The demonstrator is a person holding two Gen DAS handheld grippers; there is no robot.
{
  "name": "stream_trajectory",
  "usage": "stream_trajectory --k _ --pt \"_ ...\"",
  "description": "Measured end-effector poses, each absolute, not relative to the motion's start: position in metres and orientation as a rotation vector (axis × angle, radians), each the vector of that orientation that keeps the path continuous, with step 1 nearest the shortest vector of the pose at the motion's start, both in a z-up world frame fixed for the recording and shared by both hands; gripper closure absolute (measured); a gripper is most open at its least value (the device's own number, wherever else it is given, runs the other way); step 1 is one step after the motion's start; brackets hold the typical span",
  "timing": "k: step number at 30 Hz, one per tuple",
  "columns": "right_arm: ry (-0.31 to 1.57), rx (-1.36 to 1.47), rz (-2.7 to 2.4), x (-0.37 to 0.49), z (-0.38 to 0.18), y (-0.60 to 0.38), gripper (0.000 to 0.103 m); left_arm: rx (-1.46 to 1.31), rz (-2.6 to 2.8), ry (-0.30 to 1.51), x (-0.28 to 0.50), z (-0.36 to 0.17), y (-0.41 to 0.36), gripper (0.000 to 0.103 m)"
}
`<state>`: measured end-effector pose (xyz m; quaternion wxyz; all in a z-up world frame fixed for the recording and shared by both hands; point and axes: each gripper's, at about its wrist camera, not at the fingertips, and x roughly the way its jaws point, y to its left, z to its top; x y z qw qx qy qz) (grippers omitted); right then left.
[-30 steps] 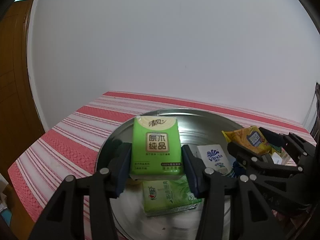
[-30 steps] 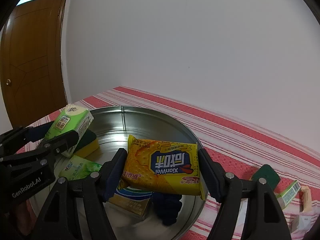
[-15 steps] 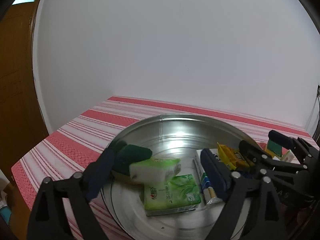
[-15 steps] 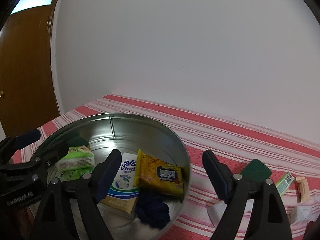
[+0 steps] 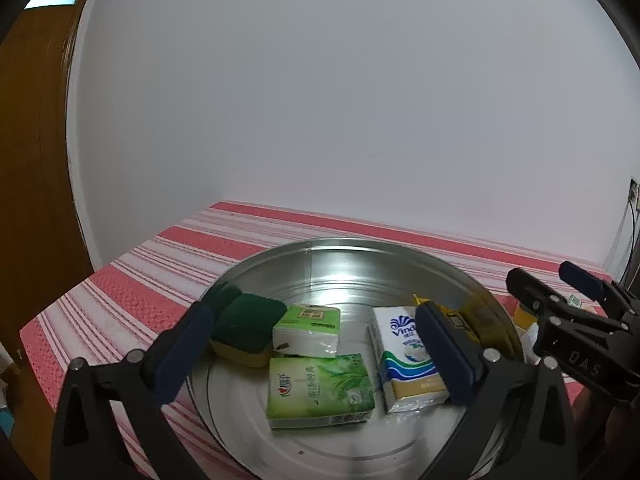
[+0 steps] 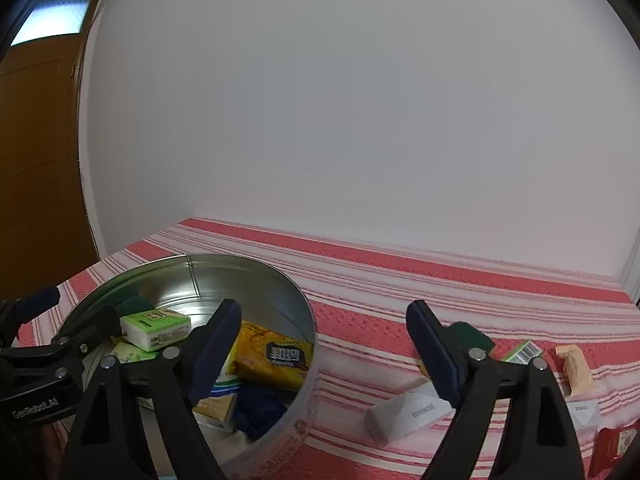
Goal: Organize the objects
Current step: 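Move the right gripper to the red gift snack packet and grasp it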
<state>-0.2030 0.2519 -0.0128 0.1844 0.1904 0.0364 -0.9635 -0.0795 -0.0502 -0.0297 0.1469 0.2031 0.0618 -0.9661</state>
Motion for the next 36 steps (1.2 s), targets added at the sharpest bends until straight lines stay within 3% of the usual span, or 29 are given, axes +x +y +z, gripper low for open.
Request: stream_trajectory --k 5,10,14,19,24,34,35,36 --pt "0.099 0.536 -2.722 -0.198 -0.012 0.260 0.015 0.574 -2.786 0.201 -0.079 -0.027 -0.050 0.000" --pt "0.215 0.542 -2.848 -0.176 -0.014 0.298 0.015 0.561 -2.811 0.204 -0.078 -0.026 -0.042 0.000" --pt "0.217 0.661 -3.043 -0.172 -0.022 0.353 0.015 0.559 -2.872 0.199 -0.079 -0.023 -0.020 0.000" --pt "0.049 0.874 -3.231 -0.166 -0.030 0.446 0.015 0.559 -2.950 0.155 -0.075 -0.018 0.011 0.000" --pt "0.020 1.112 -3.266 -0.167 -0.039 0.496 0.015 0.587 -2.982 0.123 -0.077 -0.019 0.027 0.000" --pt "0.163 1.338 -3.113 -0.179 -0.063 0.493 0.015 0.609 -3.047 0.015 -0.084 -0.017 0.064 0.000" --pt "0.168 1.345 -3.107 -0.181 -0.064 0.493 0.017 0.612 -3.055 0.000 -0.085 -0.017 0.069 0.000" --pt "0.176 1.364 -3.101 -0.182 -0.066 0.495 0.028 0.615 -3.063 -0.013 -0.085 -0.018 0.073 0.000"
